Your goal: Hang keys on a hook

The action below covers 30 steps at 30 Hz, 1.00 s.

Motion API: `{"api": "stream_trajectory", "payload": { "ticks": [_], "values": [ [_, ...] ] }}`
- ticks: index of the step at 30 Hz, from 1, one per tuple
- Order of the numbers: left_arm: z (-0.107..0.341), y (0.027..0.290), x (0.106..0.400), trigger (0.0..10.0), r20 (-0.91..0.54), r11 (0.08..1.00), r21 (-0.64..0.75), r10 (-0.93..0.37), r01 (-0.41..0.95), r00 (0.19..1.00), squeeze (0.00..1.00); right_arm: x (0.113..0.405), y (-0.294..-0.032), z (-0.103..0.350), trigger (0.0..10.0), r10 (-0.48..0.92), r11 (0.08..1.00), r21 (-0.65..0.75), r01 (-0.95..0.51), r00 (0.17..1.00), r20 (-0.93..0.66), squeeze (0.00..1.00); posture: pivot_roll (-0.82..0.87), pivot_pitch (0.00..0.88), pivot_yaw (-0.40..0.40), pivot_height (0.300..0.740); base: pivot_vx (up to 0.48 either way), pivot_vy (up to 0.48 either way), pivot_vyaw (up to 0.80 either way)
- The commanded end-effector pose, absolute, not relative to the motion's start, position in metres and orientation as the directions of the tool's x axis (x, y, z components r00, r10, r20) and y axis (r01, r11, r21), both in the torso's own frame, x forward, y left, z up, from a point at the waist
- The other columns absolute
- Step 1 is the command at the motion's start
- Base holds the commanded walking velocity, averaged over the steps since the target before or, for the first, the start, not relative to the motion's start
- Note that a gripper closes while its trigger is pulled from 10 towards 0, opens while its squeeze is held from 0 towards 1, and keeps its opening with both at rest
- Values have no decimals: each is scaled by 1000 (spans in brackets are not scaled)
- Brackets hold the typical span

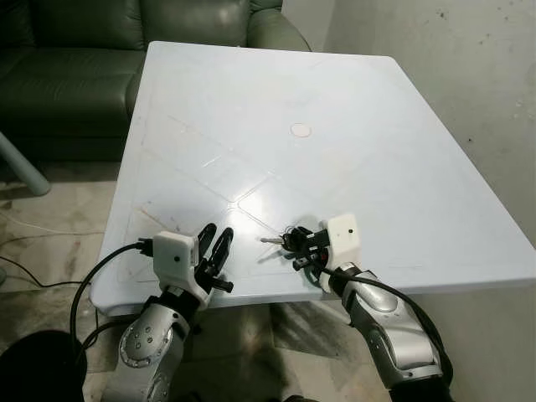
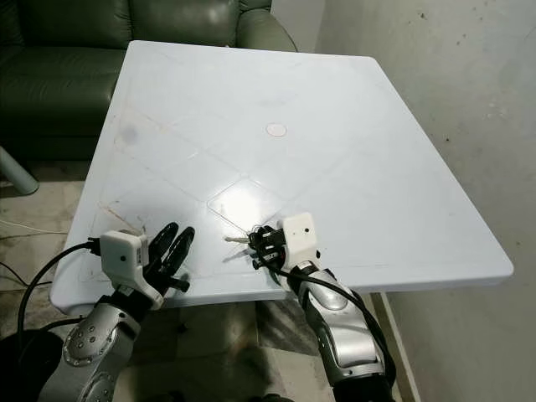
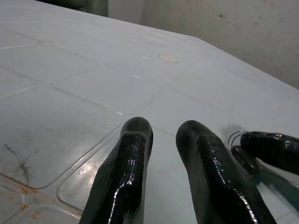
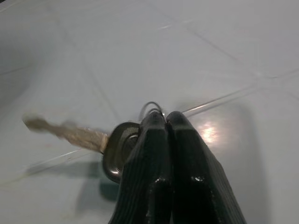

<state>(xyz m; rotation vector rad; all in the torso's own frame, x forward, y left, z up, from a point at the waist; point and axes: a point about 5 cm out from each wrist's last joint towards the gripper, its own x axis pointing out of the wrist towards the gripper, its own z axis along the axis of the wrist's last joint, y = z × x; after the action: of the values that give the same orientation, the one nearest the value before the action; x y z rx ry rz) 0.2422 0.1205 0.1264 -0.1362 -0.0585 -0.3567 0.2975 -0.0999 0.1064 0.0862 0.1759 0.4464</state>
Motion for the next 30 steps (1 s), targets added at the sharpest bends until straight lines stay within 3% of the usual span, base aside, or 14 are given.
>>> {"api": "stream_trajectory", "payload": {
  "ticks": [1,13,21,22,23,24,25,27,30],
  "values": [
    [128,119,245,10000,85,929,-117,-343,351,936,0,302,-107,115,0,395,915,151,-375,909,-134,0,4,141,-96,740,0,0,0],
    [158,126,279,10000,189,941,-119,-292,317,938,0,327,-119,168,0,243,938,246,-244,969,35,0,-8,83,-88,740,0,0,0],
    [188,143,309,10000,269,956,-136,-218,261,938,0,333,-131,198,0,158,967,175,-187,973,166,0,-26,38,-74,740,0,0,0],
    [190,146,313,10000,273,957,-140,-210,255,939,0,332,-131,201,745,196,975,65,-213,960,202,0,-31,25,-70,740,0,0,0],
    [191,147,315,10000,273,957,-146,-206,252,940,0,332,-131,201,745,229,972,5,-235,950,210,0,-31,25,-70,740,0,0,0],
    [190,148,317,10000,264,958,-148,-202,246,943,0,327,-129,202,9490,281,959,-46,-279,924,258,0,-34,18,-67,740,0,0,0],
    [189,150,320,10000,254,961,-142,-196,237,947,0,322,-127,200,10000,348,938,-108,-331,892,290,0,-34,18,-67,740,0,0,0],
    [188,150,321,10000,252,962,-141,-195,235,948,0,322,-128,197,10000,346,938,-92,-334,895,283,0,-35,8,-63,740,0,0,0],
    [183,154,325,10000,227,955,-188,-183,228,956,0,319,-137,187,10000,260,963,-7,-270,922,287,0,-38,0,-55,740,0,0,0]
  ]
}}
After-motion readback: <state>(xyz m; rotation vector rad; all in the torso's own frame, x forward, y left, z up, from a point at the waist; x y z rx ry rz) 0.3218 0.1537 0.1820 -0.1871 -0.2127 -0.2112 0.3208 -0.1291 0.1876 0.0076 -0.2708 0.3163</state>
